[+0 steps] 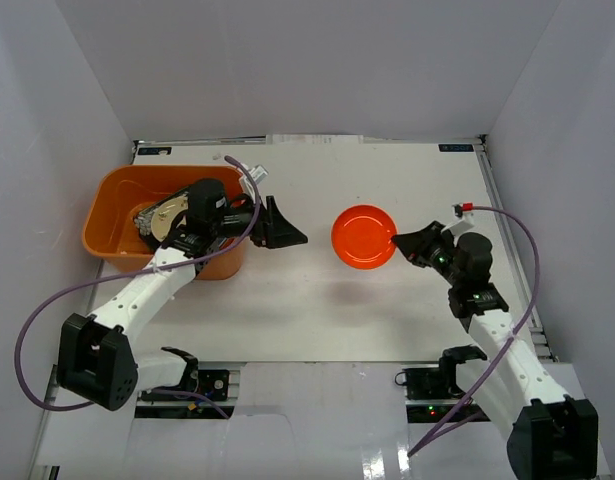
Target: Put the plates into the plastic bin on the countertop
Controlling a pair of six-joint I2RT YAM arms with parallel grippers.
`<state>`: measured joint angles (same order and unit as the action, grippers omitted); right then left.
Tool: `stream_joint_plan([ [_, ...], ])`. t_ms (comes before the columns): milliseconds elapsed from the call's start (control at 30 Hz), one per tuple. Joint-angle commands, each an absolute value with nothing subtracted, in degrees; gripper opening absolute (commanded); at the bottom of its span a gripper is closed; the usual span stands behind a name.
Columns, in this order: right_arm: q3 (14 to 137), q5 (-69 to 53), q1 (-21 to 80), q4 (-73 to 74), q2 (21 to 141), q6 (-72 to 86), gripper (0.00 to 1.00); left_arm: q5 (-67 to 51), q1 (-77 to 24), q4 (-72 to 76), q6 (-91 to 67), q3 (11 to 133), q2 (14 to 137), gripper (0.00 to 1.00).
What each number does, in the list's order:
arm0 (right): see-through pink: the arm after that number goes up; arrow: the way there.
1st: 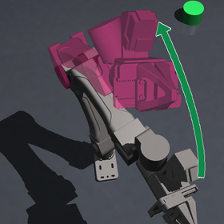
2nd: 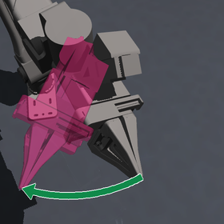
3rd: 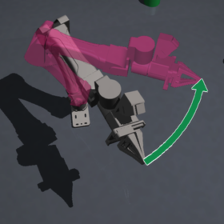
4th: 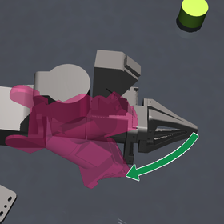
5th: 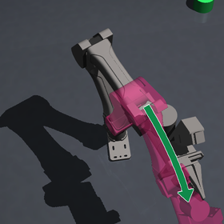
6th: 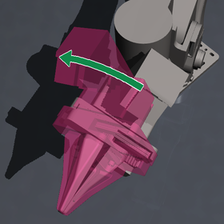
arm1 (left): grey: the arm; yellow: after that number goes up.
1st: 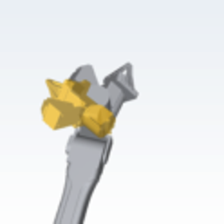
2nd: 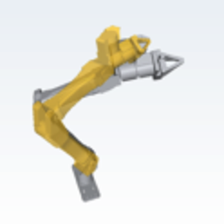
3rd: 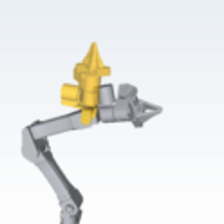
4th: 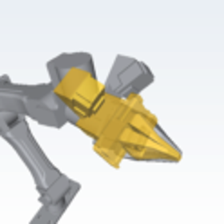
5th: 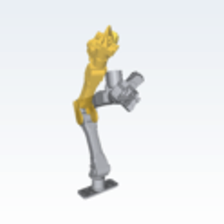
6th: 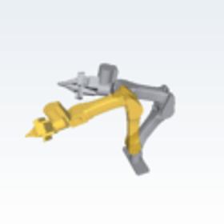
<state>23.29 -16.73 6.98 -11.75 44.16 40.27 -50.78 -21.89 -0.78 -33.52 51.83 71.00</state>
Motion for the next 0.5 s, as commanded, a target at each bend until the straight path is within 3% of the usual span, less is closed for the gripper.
stream_joint_plan([
  [0,26.4,-17.8,14.6,-19.8,47.8,41.7,0.08,-49.9,-23.7,1.1,-33.3,53.2,71.9,0.93],
  [100,27.3,-18.6,19.1,-23.2,51.0,41.5,0.08,-47.7,-25.1,0.4,-32.8,54.0,73.6,0.89],
  [267,27.4,-21.4,21.6,-29.2,54.3,42.8,0.08,-36.9,-27.3,-7.8,-30.8,56.2,76.5,0.69],
  [300,27.4,-21.3,22.1,-29.4,54.5,42.6,0.08,-31.1,-27.4,-9.1,-30.0,56.5,76.8,0.68],
  [433,27.3,-21.8,22.5,-29.2,54.3,41.6,0.08,-26.6,-28.3,-11.3,-29.2,57.5,78.0,0.68],
  [467,27.3,-21.8,22.5,-29.0,54.2,41.5,0.08,-26.5,-28.7,-11.3,-29.1,57.7,78.7,0.61],
])
